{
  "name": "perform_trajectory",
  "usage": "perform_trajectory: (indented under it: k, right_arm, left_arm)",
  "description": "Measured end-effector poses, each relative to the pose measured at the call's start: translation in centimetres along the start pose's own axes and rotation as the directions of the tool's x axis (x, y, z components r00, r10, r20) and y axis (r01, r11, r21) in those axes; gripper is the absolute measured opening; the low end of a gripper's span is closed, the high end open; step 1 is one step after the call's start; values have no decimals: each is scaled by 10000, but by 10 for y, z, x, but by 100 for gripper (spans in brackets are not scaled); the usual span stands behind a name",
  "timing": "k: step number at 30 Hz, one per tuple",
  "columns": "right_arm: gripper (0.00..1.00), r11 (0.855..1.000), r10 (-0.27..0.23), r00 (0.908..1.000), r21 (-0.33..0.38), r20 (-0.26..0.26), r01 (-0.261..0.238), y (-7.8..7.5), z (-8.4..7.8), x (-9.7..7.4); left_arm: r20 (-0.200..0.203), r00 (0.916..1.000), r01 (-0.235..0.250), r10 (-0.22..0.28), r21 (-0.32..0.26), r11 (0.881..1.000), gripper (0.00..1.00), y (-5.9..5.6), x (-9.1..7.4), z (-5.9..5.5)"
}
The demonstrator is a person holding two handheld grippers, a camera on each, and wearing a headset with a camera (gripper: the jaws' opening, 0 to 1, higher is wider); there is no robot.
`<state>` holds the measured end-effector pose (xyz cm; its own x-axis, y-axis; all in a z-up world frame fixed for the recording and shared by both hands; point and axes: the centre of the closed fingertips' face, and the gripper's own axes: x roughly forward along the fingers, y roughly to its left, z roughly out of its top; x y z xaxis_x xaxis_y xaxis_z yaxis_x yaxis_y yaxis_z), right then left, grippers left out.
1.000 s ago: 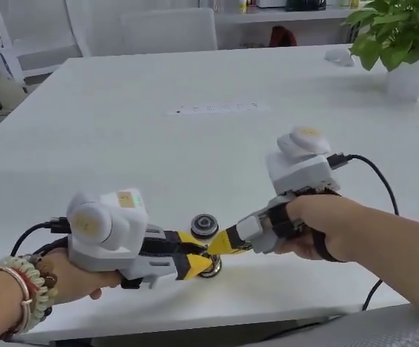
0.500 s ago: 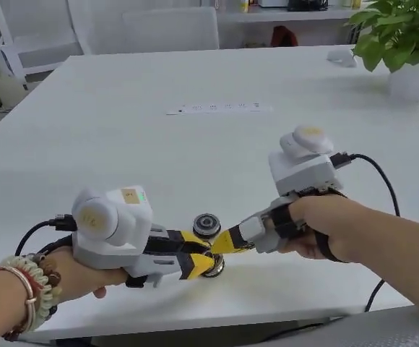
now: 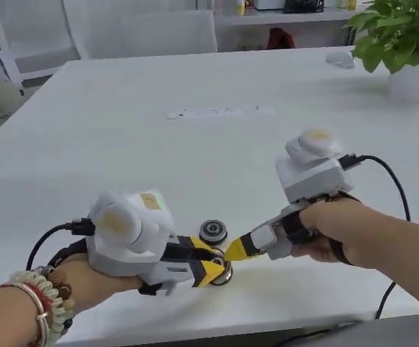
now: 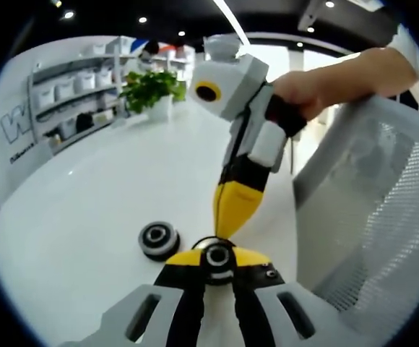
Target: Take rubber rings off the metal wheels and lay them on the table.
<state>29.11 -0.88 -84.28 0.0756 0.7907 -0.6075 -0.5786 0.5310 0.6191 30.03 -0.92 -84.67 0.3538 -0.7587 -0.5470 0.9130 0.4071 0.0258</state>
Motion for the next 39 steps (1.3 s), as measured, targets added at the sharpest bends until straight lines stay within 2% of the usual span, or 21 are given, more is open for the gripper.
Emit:
perform_trajectory:
  k: [4, 8, 12, 18, 21, 24, 26, 28, 36, 39]
  right_arm:
    - [0, 9996, -45, 10000, 283, -13, 45, -4, -2, 0]
    - [0, 9990, -122, 9999, 436, -18, 123, -7, -3, -1]
    - [0, 9983, -86, 9999, 574, 78, 81, -6, -1, -1]
    - [0, 9978, -65, 9999, 666, 129, 56, -6, 0, 2]
    - [0, 9975, -56, 9998, 708, 193, 42, -5, 1, 2]
    - [0, 9973, -111, 9996, 732, 275, 91, -6, 3, 0]
    - [0, 9972, -98, 9991, 742, 413, 67, -5, 6, -2]
    - [0, 9968, -118, 9980, 794, 627, 68, -5, 11, -4]
    - [0, 9973, -180, 9970, 724, 754, 126, -5, 14, -5]
    - [0, 9968, -205, 9959, 789, 880, 135, -6, 16, -6]
  left_arm:
    - [-54, 10000, -20, 19, -139, 9999, 15, 0, 0, 0]
    - [-113, 9999, 77, -78, -22, 10000, 18, -5, 1, 2]
    - [-270, 9996, 61, -52, 323, 9995, 17, -5, 1, 2]
    - [-390, 9991, 165, -158, 188, 9997, 21, -6, -1, 0]
    - [-639, 9974, 379, -330, 779, 9962, 25, -11, -2, 0]
    - [-810, 9950, 656, -588, 845, 9943, 33, -17, -4, 0]
    - [-961, 9919, 941, -832, 1146, 9889, 33, -22, -6, 1]
    - [-1042, 9911, 963, -825, 1354, 9861, 31, -21, -9, 2]
    - [-714, 9947, 817, -743, 1078, 9908, 39, -12, -28, 14]
    - [-506, 9951, 898, -851, 1005, 9909, 39, -11, -37, 23]
